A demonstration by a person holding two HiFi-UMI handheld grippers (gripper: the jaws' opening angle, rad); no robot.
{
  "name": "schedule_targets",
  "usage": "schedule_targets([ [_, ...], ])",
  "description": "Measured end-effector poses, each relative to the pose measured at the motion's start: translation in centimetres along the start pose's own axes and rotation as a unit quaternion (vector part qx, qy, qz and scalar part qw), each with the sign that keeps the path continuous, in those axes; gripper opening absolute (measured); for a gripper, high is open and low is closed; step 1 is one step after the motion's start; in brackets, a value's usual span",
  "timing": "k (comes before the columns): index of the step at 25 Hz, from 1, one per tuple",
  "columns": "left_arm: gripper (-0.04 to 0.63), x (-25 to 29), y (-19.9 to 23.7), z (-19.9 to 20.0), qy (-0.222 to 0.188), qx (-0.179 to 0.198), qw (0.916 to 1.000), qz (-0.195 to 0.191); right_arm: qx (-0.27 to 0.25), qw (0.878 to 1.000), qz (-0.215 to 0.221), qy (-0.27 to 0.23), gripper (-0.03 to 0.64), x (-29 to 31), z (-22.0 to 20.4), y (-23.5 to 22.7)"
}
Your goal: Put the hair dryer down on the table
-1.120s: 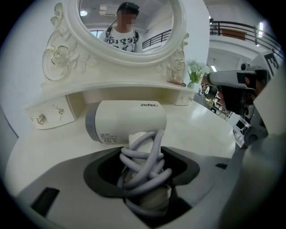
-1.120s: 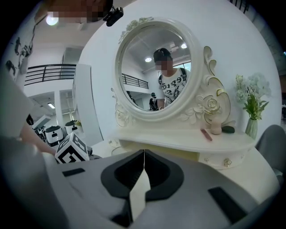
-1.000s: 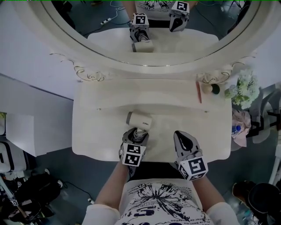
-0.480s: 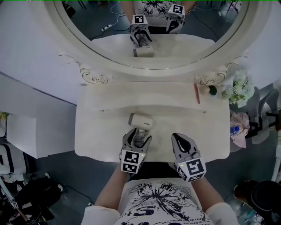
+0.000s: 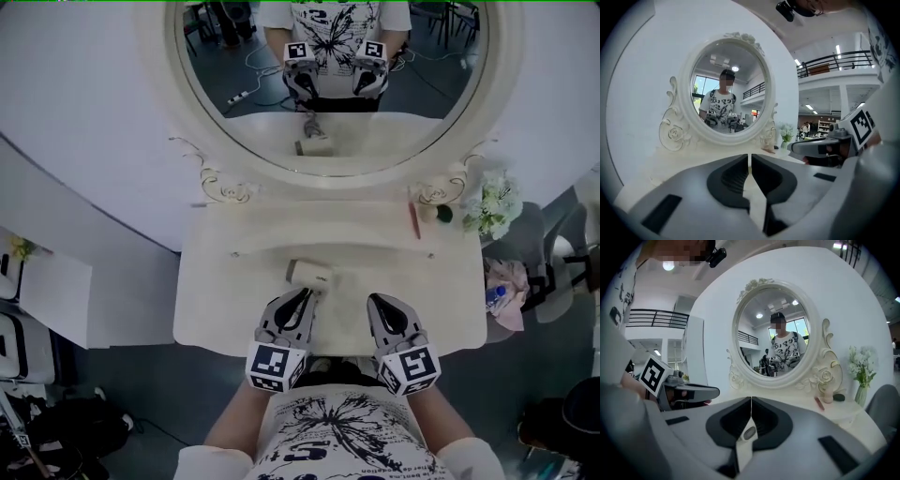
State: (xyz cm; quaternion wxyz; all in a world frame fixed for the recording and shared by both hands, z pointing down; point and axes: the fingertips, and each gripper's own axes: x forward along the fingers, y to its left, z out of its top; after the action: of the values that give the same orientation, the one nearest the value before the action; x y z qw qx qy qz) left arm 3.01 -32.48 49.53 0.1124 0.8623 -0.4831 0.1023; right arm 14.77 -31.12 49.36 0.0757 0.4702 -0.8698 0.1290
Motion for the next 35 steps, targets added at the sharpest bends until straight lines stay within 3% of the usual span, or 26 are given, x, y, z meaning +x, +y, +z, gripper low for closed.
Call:
schedule_targets([
  [11, 0.021, -3.9, -1.0, 7.6, -0.09, 0.044, 0.995, 0.003, -0.04, 0.996, -0.009, -0.077, 0.018, -2.9, 5.2, 1.1],
  [18, 0.021, -6.1, -1.5, 10.7, -0.128, 0.042, 0.9907, 0.015, -0.072, 0.992, -0.003, -0.107, 0.018, -4.4, 7.6, 1.5],
  [28, 0.021, -6.8, -2.1, 10.5, -0.132, 0.062, 0.9889, 0.027, -0.083, 0.991, -0.015, -0.106, 0.018, -5.5, 7.6, 1.6],
  [35, 0.021, -6.7, -2.3, 10.1, -0.124, 0.056, 0.9904, 0.026, -0.092, 0.99, -0.02, -0.105, 0.018, -5.8, 7.6, 1.5],
])
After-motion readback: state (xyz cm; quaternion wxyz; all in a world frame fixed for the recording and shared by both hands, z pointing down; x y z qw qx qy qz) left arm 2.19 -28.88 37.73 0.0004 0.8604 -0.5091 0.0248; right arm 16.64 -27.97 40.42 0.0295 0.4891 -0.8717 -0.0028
